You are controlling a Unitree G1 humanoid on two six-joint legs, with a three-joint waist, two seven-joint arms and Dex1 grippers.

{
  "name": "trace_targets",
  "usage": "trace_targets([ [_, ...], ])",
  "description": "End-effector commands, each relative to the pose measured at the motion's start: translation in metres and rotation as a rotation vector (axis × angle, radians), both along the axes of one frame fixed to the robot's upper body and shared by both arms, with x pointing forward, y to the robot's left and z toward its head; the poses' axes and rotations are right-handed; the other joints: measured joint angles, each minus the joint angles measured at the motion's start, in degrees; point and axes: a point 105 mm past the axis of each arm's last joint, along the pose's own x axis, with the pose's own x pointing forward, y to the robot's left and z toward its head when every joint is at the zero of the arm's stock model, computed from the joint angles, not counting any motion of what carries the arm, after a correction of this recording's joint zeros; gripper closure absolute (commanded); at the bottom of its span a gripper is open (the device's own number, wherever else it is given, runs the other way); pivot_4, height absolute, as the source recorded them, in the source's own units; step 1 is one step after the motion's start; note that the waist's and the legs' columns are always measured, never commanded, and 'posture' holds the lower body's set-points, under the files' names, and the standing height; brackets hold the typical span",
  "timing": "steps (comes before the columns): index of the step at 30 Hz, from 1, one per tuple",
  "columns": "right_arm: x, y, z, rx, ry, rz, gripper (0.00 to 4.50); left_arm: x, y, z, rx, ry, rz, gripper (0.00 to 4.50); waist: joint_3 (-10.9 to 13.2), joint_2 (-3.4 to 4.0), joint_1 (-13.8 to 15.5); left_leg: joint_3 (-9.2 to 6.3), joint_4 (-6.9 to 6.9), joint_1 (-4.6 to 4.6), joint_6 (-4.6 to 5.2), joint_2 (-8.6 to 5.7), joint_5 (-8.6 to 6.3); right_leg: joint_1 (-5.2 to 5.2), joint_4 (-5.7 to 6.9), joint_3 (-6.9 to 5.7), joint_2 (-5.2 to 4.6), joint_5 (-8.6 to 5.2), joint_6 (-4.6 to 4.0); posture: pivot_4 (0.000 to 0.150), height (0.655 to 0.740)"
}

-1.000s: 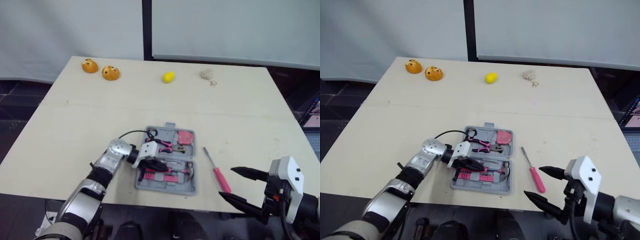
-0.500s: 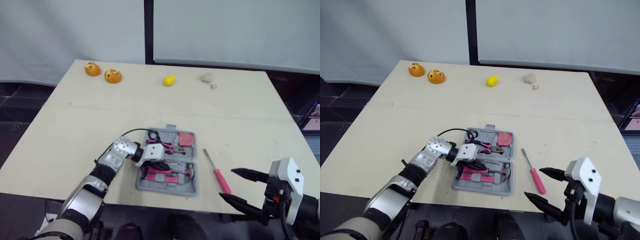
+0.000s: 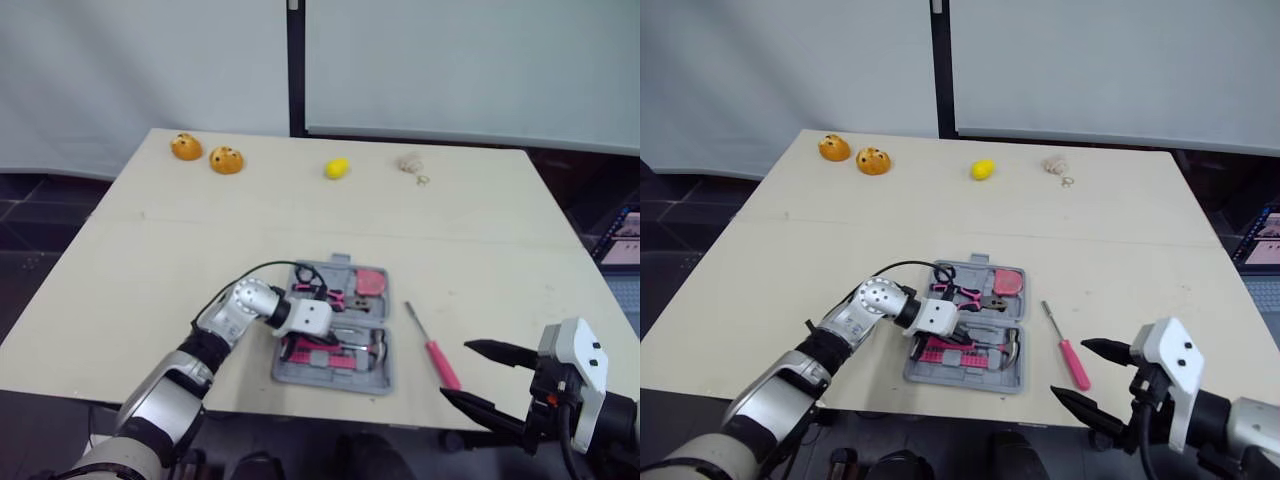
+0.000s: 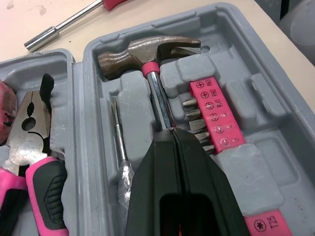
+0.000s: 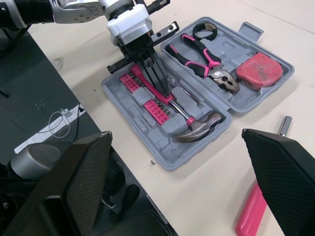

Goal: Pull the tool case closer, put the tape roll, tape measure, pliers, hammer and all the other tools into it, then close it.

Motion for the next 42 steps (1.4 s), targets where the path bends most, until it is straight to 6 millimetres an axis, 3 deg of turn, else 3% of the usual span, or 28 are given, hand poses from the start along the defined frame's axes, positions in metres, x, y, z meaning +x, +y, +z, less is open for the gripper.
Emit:
trace_targets([
  [1,0.002,-0.004,0.006,-0.023,-0.038,-0.010,0.00,-0.018,0.044,-0.060,0.291,0.107,0.057,4.47,-0.16,-0.08,0.03,0.00,0.00,0.00,0.01,0.00,0.00,0.02,-0.03,0.00,-0.01,-0.02,-0.03,0.150,0.7400],
  [4,0.003,-0.006,0.006,-0.028,-0.039,-0.015,0.00,-0.021,0.030,-0.044,0.168,0.151,0.032,4.47,-0.32,-0.09,0.02,-0.05,0.00,0.01,0.03,0.00,-0.01,0.07,-0.06,-0.03,-0.06,-0.06,-0.10,0.150,0.7400],
  [7,0.004,-0.007,0.005,-0.030,-0.043,-0.033,0.00,-0.019,0.018,0.003,-0.072,0.218,0.008,4.47,-0.27,0.16,-0.39,-0.05,-0.04,-0.06,0.02,0.00,-0.01,-0.04,-0.03,-0.08,-0.06,-0.10,-0.18,0.150,0.7400],
  [8,0.004,-0.010,0.005,-0.031,-0.047,-0.052,0.00,-0.015,0.022,0.031,-0.191,0.219,0.015,4.23,-0.07,0.24,-0.52,-0.04,-0.14,-0.08,-0.04,0.01,-0.03,-0.14,0.01,-0.11,-0.04,-0.09,-0.17,0.150,0.7400],
  [10,0.003,-0.014,0.006,-0.035,-0.052,-0.080,0.00,-0.014,0.033,0.067,-0.321,0.234,0.015,3.59,0.65,-0.01,-0.74,-0.10,-0.21,-0.27,-0.25,0.12,0.07,-0.44,0.23,-0.19,0.08,-0.03,-0.03,0.150,0.7400],
  [11,0.002,-0.019,0.006,-0.038,-0.052,-0.102,0.00,-0.013,0.048,0.085,-0.357,0.253,0.056,3.13,0.76,-0.02,-0.57,-0.18,-0.21,-0.35,-0.42,0.16,0.16,-0.64,0.29,-0.30,0.11,0.05,0.11,0.150,0.7400],
  [14,-0.003,-0.030,0.007,-0.047,-0.045,-0.151,0.00,-0.016,0.082,0.110,-0.384,0.275,0.156,1.68,0.97,0.16,-0.15,-0.39,-0.11,-0.92,-0.95,0.18,0.55,-1.40,0.53,-0.43,0.20,0.05,0.16,0.150,0.7400],
  [17,-0.007,-0.045,0.007,-0.061,-0.031,-0.204,0.00,-0.017,0.117,0.113,-0.345,0.237,0.297,0.14,1.03,0.74,0.00,-0.41,-0.19,-0.90,-0.93,0.16,0.49,-1.36,0.46,-0.46,0.15,-0.08,0.21,0.150,0.7400],
  [21,-0.015,-0.086,0.009,-0.096,-0.007,-0.339,0.00,-0.020,0.200,0.117,-0.335,0.192,0.671,0.06,1.36,0.44,-0.42,-0.35,-0.20,-0.87,-0.82,0.13,0.39,-1.32,0.36,-0.44,0.11,-0.09,0.28,0.150,0.7400],
  [23,-0.021,-0.103,0.009,-0.116,0.008,-0.383,0.00,-0.025,0.229,0.113,-0.306,0.150,0.793,0.06,1.46,0.29,-0.29,-0.38,-0.23,-0.84,-0.84,0.17,0.38,-1.30,0.33,-0.51,0.08,-0.11,0.25,0.150,0.7400],
  [29,-0.030,-0.132,0.007,-0.136,0.021,-0.443,0.00,-0.044,0.281,0.101,-0.262,0.130,1.002,0.06,1.59,0.39,0.06,-0.37,-0.78,-0.54,-0.36,-0.21,0.17,-1.10,0.16,-0.67,-0.53,-0.60,-0.65,0.150,0.7400],
  [33,-0.028,-0.138,0.003,-0.136,0.022,-0.434,0.00,-0.049,0.285,0.098,-0.263,0.133,1.015,0.06,1.67,0.41,0.01,-0.37,-0.85,-0.56,-0.64,-0.30,0.34,-1.13,0.18,-0.73,-0.63,-0.55,-0.55,0.150,0.7400],
  [42,-0.017,-0.133,-0.006,-0.107,-0.006,-0.373,0.00,-0.042,0.246,0.108,-0.281,0.118,0.897,0.06,1.90,0.64,-0.07,-0.37,-0.88,-0.54,-0.66,-0.40,0.37,-1.10,0.21,-0.71,-0.67,-0.10,0.25,0.150,0.7400],
])
